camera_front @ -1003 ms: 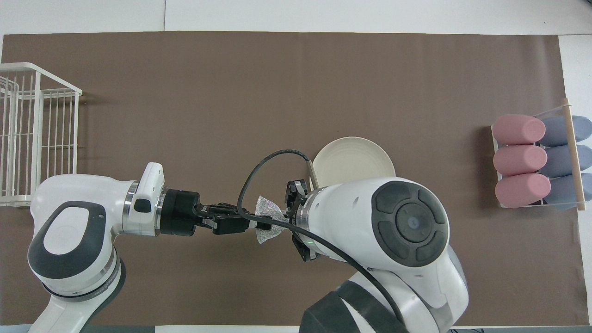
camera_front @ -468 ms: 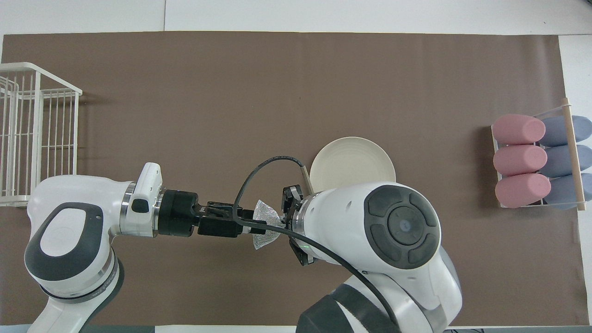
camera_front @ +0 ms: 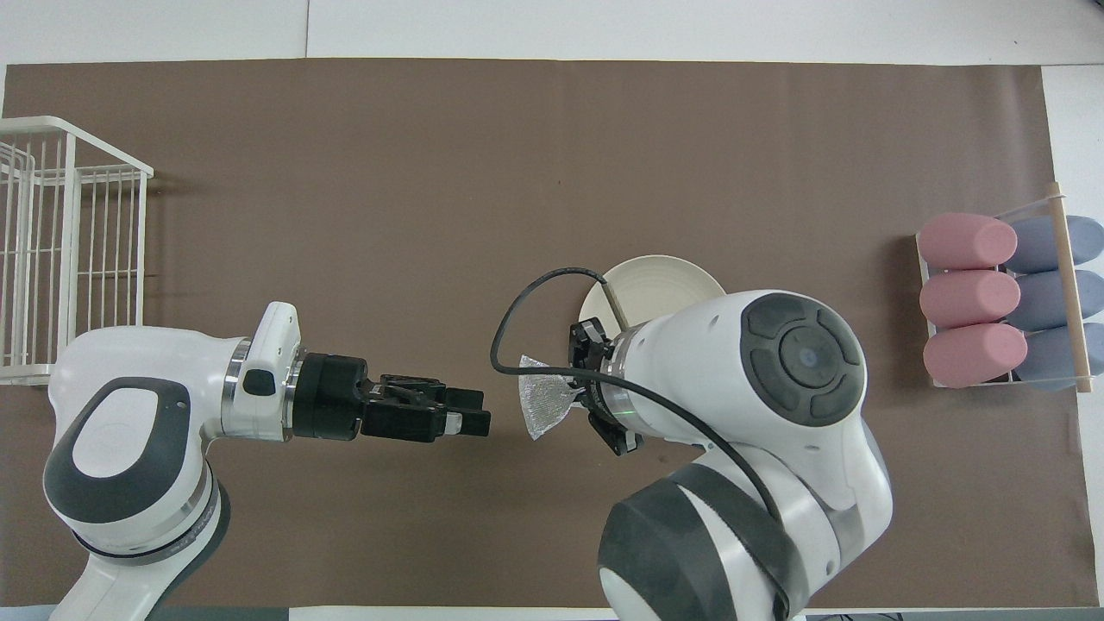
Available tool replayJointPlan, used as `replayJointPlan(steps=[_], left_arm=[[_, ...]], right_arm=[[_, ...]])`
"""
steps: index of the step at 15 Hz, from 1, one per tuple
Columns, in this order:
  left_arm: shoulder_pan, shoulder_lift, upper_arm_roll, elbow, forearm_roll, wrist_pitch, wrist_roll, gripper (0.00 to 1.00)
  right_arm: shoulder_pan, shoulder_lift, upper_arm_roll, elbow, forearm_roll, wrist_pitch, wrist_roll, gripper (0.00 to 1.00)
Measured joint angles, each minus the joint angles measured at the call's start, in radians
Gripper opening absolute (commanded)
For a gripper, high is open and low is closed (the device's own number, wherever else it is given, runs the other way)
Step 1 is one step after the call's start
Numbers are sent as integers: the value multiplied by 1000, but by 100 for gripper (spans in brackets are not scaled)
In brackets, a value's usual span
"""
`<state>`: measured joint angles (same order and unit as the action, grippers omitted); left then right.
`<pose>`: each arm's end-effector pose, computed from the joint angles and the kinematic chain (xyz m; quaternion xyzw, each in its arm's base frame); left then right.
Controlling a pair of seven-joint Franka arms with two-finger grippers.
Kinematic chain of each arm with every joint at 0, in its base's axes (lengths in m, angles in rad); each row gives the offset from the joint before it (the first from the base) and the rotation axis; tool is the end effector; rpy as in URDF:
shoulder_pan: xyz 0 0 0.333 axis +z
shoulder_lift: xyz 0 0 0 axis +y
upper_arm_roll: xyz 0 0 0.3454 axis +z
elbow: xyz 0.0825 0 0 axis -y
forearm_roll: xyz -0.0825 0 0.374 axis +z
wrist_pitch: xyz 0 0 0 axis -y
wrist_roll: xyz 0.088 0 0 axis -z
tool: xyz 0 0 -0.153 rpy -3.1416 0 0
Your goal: Wipe plate with sponge
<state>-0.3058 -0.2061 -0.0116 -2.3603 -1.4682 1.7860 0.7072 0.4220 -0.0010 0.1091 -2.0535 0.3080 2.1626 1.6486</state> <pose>0.3958 -0.2671 0.4740 0.7646 -0.1309 -0.0136 0.6309 0.4690 0.3029 0.4392 -0.7950 0.5896 0.0917 0.1092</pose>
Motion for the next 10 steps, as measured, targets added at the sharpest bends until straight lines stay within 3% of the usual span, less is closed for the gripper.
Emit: replayJointPlan(steps=[4, 7, 10], left_arm=[[6, 0, 3, -1, 31, 12, -35, 100], [58, 0, 6, -2, 174, 18, -84, 100], [112, 0, 8, 0, 344, 18, -168, 100]], right_arm=[[14, 60, 7, -109, 0, 221, -12, 0], [9, 84, 6, -170, 0, 326, -69, 0], [0, 101, 4, -189, 0, 335, -97, 0]])
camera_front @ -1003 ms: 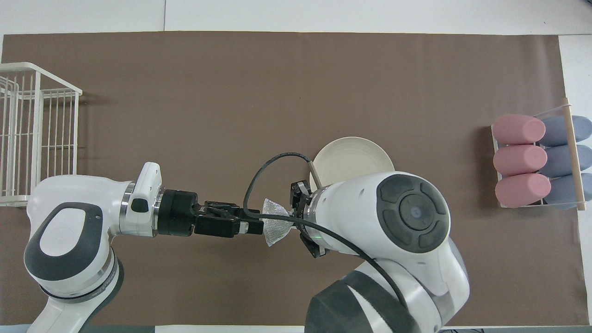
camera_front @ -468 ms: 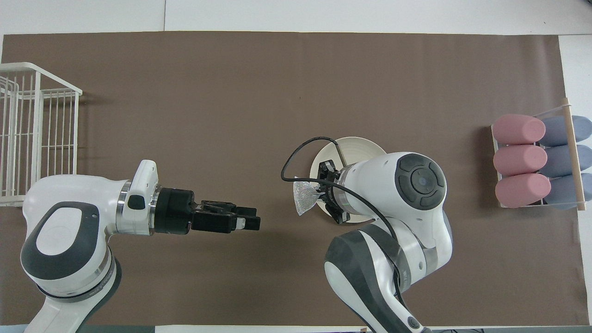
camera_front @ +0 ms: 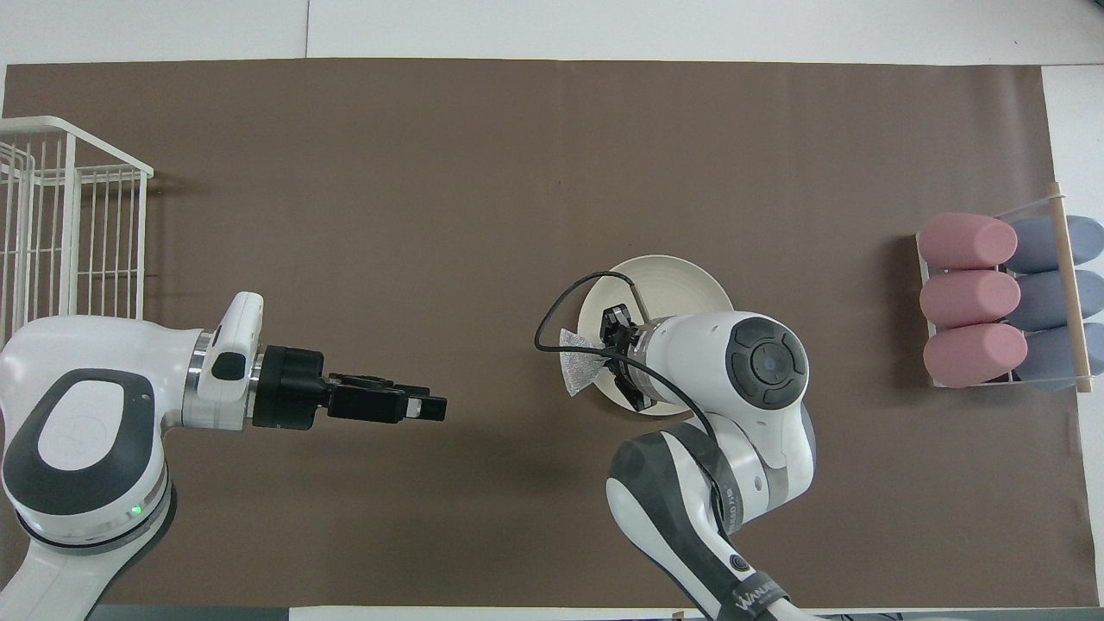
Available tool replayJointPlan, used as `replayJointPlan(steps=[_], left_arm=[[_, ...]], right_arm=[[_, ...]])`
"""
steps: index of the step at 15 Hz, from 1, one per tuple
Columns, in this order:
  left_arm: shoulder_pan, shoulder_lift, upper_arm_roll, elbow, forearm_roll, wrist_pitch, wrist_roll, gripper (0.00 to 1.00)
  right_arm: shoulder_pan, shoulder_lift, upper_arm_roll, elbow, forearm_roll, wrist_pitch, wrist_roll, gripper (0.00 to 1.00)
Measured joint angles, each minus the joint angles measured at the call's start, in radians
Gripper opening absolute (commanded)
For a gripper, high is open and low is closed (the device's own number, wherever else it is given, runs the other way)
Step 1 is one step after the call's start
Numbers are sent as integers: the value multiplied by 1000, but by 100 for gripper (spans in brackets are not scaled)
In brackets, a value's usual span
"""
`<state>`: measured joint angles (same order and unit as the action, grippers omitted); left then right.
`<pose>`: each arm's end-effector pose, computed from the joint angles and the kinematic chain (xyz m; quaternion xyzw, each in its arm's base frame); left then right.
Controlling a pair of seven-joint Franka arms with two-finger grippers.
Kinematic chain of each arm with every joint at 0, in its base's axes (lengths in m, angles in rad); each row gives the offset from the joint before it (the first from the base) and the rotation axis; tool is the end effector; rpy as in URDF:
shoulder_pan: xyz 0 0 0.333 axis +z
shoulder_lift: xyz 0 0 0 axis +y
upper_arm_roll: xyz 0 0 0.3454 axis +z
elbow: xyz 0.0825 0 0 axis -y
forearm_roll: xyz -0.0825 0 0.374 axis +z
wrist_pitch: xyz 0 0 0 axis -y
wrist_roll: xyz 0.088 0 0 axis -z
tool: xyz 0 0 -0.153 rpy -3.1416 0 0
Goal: Wipe plate with sponge
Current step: 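Wipe the plate surface with the sponge in the right gripper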
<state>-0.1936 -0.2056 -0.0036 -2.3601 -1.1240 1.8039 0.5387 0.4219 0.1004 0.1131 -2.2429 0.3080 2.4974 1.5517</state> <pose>0.4069 -0.1996 0.4376 0.8538 -0.1022 -0.0623 0.5067 0.4728 0.2875 0.3299 -0.8037 0.5805 0.0542 0.1192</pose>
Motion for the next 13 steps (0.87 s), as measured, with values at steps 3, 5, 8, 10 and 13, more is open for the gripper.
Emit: replayJointPlan(steps=[3, 5, 8, 10, 13], left_arm=[[21, -1, 1, 43, 262, 1, -162, 100], [22, -4, 1, 83, 405, 0, -277, 100], [38, -6, 2, 101, 545, 1, -325, 100], [57, -6, 2, 105, 627, 1, -325, 100], [79, -6, 3, 118, 730, 3, -329, 100]], right_arm=[[-12, 24, -1, -6, 0, 0, -49, 0], [-27, 38, -1, -14, 0, 0, -82, 0], [-64, 43, -2, -22, 0, 1, -176, 0], [-113, 43, -3, -26, 0, 1, -274, 0], [-156, 43, -3, -27, 0, 1, -350, 0]])
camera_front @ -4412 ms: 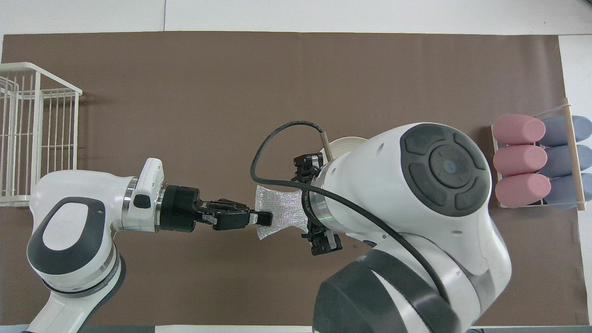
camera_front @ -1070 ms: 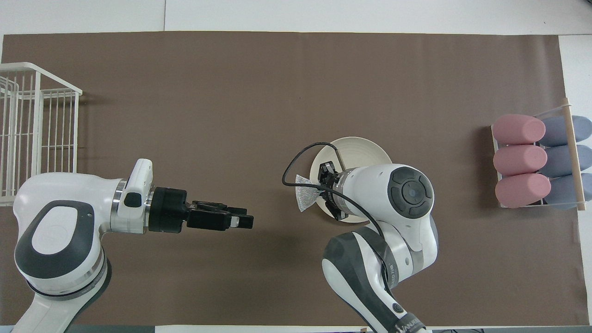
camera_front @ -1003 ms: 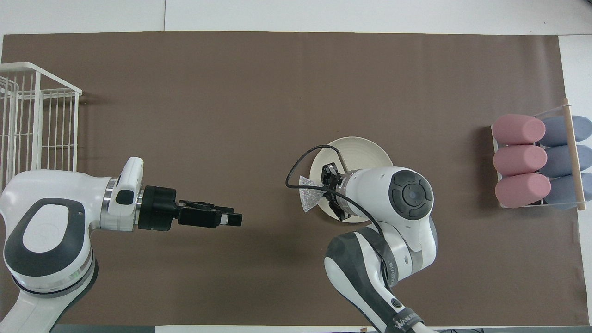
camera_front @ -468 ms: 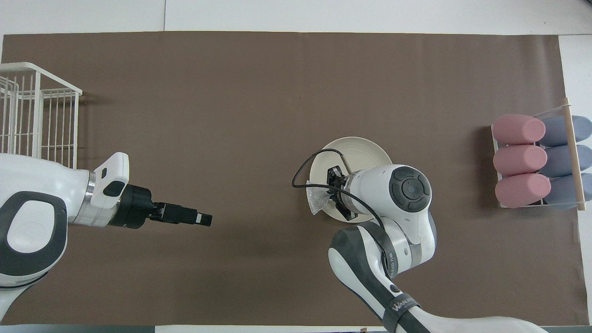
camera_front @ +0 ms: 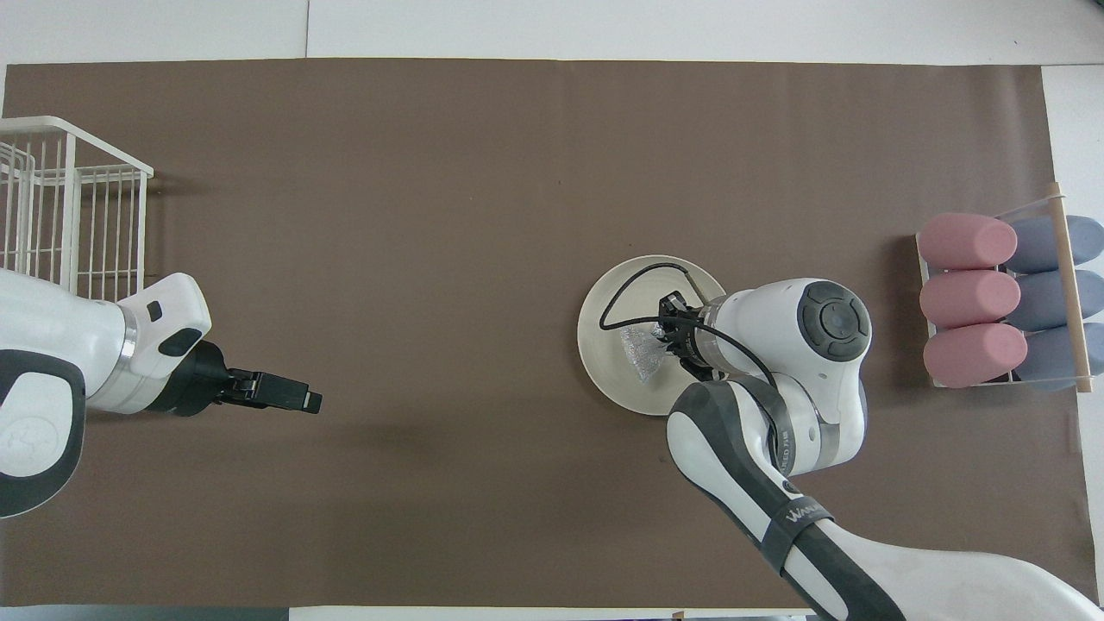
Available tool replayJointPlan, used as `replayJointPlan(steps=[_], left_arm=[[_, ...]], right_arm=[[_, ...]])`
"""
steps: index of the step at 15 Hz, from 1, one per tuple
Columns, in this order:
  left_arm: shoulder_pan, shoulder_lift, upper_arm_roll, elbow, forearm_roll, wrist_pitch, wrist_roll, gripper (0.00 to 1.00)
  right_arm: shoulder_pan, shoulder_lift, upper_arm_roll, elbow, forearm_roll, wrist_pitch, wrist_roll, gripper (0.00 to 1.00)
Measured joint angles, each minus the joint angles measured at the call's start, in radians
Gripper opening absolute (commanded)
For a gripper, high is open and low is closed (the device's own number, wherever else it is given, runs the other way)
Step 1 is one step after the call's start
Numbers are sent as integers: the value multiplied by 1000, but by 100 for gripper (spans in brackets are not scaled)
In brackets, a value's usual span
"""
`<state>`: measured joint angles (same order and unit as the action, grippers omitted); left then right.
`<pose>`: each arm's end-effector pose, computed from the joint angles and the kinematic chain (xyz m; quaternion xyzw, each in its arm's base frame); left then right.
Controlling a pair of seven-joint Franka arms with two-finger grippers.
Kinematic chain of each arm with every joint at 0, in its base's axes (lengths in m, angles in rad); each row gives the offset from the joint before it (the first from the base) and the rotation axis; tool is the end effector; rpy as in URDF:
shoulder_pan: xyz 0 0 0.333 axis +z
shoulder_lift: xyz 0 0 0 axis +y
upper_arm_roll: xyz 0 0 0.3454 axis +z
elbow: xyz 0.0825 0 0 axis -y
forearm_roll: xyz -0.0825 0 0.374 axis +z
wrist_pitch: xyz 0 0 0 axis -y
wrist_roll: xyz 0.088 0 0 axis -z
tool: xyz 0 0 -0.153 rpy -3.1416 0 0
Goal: Wipe plate with sponge
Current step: 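Wipe the plate surface with the sponge in the right gripper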
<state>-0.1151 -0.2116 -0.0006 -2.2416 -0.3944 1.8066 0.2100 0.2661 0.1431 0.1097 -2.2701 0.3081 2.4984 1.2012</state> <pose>0.4276 -0.0993 0.4363 0.9724 -0.0921 -0.1005 0.1891 0.5027 0.2053 0.2952 -0.8556 0.5052 0.0451 0.1035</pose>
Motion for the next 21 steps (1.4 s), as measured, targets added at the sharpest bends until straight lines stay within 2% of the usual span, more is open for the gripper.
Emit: replayJointPlan(steps=[4, 7, 12, 15, 18, 21], left_arm=[[8, 0, 0, 6, 24, 3, 0, 100], [8, 0, 0, 7, 25, 7, -1, 100], [8, 0, -1, 8, 25, 10, -12, 100], [8, 0, -4, 8, 25, 11, -26, 100], [8, 0, -4, 8, 25, 14, -31, 100], [8, 0, -5, 8, 25, 20, -32, 100]], right_arm=[[-45, 0, -1, -1, 0, 0, -78, 0], [-40, 0, 1, -1, 0, 0, -75, 0], [46, -1, 5, -1, 0, 3, 96, 0], [96, 0, 6, -4, 35, 46, 192, 0], [121, 1, 7, -8, 67, 73, 206, 0], [102, 1, 4, -10, 67, 73, 142, 0]])
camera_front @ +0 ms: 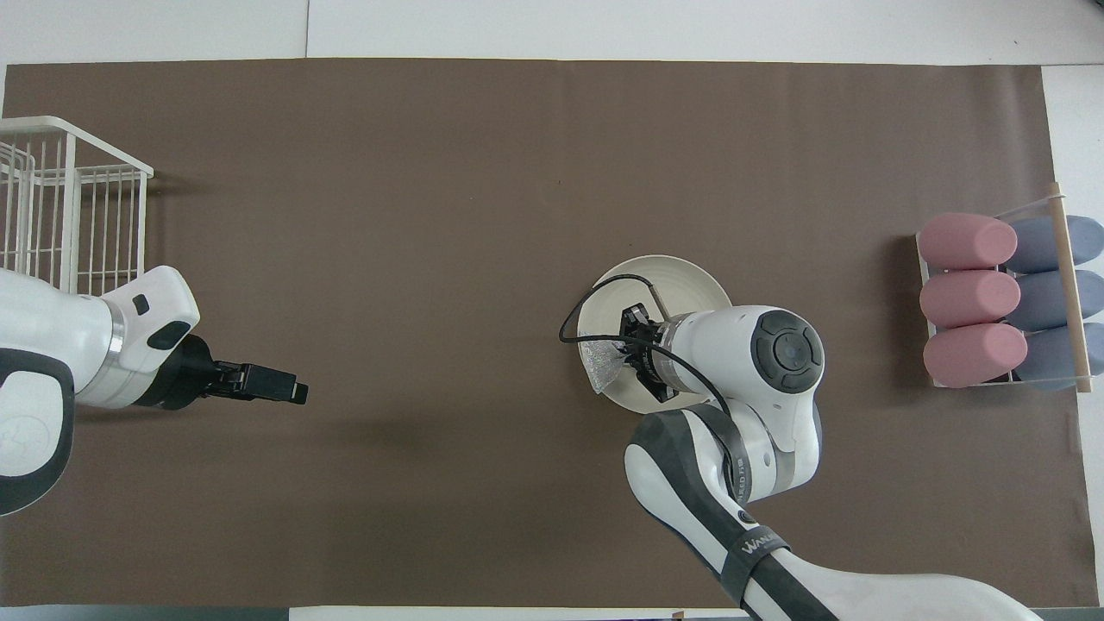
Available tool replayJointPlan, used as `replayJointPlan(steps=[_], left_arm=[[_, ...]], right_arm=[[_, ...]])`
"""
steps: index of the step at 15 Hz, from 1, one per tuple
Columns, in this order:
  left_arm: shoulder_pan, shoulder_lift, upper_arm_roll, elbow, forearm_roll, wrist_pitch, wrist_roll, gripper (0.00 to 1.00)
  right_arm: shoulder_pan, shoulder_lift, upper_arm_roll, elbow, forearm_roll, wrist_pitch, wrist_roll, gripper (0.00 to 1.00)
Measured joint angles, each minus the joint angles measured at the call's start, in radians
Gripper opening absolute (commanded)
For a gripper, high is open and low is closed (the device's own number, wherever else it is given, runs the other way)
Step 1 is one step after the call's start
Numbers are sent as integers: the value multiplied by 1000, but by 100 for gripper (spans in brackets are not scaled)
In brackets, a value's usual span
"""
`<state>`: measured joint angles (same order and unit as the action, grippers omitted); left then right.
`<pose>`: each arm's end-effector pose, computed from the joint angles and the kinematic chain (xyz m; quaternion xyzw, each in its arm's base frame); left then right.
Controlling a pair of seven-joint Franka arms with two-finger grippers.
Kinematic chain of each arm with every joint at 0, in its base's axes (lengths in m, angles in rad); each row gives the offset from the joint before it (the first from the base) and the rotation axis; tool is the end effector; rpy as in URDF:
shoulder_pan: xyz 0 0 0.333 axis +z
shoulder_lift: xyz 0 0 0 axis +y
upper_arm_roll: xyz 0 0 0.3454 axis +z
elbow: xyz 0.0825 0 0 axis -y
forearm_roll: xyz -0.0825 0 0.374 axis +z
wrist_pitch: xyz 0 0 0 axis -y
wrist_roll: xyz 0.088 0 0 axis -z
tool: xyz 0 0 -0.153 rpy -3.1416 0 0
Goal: Wipe plate with sponge
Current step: 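Wipe the plate surface with the sponge in the right gripper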
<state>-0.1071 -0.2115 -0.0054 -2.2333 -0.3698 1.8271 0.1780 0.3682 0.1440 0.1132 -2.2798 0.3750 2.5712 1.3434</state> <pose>0.4333 -0.0947 0.4397 0.9773 -0.0785 -0.0898 0.1750 0.4855 0.2571 0.2981 -0.8265 0.5453 0.0510 0.1300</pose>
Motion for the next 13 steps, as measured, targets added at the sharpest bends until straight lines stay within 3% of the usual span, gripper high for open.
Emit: replayJointPlan(steps=[7, 13], left_arm=[[0, 0, -1, 0, 0, 6, -1, 100], [0, 0, -2, 0, 0, 9, -1, 100]], right_arm=[[-148, 2, -4, -4, 0, -8, -304, 0], [-159, 2, -1, -4, 0, -9, -348, 0]])
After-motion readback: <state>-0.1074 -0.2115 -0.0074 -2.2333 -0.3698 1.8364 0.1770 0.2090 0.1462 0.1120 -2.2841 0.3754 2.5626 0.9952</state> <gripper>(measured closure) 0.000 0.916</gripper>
